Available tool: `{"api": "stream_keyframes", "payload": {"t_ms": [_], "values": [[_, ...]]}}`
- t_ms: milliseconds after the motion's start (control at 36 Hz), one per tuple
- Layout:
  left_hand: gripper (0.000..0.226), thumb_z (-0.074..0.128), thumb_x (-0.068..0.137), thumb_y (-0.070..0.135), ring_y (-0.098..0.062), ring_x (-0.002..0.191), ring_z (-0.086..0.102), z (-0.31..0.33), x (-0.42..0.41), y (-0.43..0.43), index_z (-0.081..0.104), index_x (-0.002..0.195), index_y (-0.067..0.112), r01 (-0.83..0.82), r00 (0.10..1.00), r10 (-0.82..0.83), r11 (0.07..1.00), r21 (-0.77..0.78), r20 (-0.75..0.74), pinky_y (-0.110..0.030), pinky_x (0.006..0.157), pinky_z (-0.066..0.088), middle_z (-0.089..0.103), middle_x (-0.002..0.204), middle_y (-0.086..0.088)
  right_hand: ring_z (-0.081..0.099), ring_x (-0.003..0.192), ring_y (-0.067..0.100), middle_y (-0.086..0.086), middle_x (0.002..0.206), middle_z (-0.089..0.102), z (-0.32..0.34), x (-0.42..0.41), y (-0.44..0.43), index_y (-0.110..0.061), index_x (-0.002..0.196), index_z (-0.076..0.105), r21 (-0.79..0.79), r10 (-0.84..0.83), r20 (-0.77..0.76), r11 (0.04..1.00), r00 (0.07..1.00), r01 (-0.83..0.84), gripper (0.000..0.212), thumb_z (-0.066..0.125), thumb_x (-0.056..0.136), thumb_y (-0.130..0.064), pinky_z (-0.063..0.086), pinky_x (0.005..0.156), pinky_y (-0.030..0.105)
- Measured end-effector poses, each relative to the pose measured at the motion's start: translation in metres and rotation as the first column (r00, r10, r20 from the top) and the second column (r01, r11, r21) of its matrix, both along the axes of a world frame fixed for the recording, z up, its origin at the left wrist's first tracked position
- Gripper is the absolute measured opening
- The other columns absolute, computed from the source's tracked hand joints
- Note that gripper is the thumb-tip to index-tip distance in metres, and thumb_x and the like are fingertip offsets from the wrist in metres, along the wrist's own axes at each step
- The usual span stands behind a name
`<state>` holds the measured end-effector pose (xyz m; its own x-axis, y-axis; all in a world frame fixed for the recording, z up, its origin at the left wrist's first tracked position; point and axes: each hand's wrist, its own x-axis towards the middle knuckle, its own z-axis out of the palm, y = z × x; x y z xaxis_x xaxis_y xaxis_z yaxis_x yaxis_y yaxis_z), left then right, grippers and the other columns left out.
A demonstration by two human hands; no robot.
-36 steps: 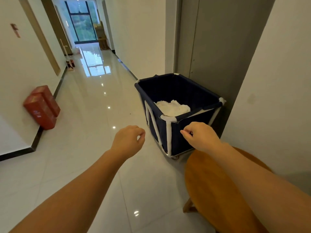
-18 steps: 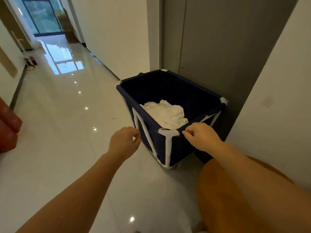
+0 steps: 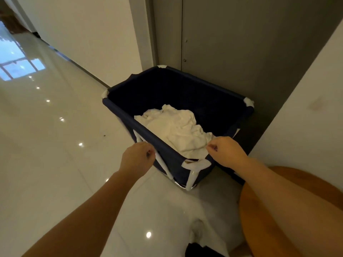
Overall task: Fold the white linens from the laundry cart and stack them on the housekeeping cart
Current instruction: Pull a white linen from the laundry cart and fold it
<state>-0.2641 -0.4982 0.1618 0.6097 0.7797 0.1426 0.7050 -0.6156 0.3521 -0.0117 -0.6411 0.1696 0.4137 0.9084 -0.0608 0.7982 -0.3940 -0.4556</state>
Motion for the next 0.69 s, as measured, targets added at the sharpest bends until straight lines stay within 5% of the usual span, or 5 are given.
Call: {"api": "stream_keyframes", "payload": {"t_ms": [139,278,361,528,694], "values": [[0.013,0.057,0.091,0.023,-0.016,0.082,0.060,-0.008,0.038,0.052,0.070,0.089,0.019,0.029,0.999,-0.029,1.000,-0.004,-0.022,-0.035,0.073,0.053,0.066,0.089,0.005,0.057,0.070,0.021,0.011,0.074,0.062,-0.020,0.038,0.050,-0.002,0.077,0.068,0.034,-0.004,-0.035,0.999,0.999,0.006,0.032,0.054,0.095,-0.024,0.048,0.067,0.038],[0.013,0.058,0.091,0.025,-0.020,0.081,0.061,-0.024,0.081,0.117,0.069,0.092,0.019,0.065,0.992,-0.067,0.997,-0.029,-0.109,-0.035,0.073,0.054,0.065,0.089,0.003,0.056,0.066,0.023,0.002,0.061,0.053,-0.044,0.082,0.111,-0.018,0.056,0.052,0.015,-0.005,-0.071,1.000,0.997,0.006,0.039,0.056,0.094,-0.023,0.043,0.060,0.033],[0.011,0.058,0.089,0.023,-0.023,0.077,0.060,-0.035,0.105,0.153,0.068,0.086,0.017,0.077,0.987,-0.083,0.996,-0.045,-0.139,-0.037,0.068,0.054,0.061,0.082,0.003,0.057,0.069,0.022,0.009,0.070,0.061,-0.057,0.105,0.144,-0.006,0.074,0.067,-0.048,-0.012,-0.102,0.999,0.995,0.007,0.031,0.054,0.095,-0.024,0.043,0.061,0.033],[0.013,0.057,0.088,0.019,-0.024,0.072,0.057,-0.062,0.148,0.202,0.058,0.075,0.020,0.113,0.972,-0.133,0.987,-0.113,-0.193,-0.030,0.059,0.042,0.046,0.072,0.010,0.053,0.074,0.017,0.002,0.078,0.065,-0.080,0.140,0.190,-0.013,0.088,0.071,-0.137,-0.025,-0.084,0.990,0.996,0.013,0.028,0.051,0.096,-0.029,0.047,0.069,0.032],[0.019,0.054,0.093,0.024,-0.024,0.093,0.062,-0.100,0.188,0.256,0.065,0.107,0.020,0.179,0.941,-0.233,0.958,-0.224,-0.245,-0.031,0.072,0.047,0.063,0.105,0.003,0.059,0.077,0.019,0.008,0.087,0.068,-0.112,0.164,0.227,-0.009,0.092,0.073,-0.181,-0.059,-0.147,0.983,0.987,0.032,0.026,0.052,0.095,-0.025,0.048,0.069,0.031]]}}
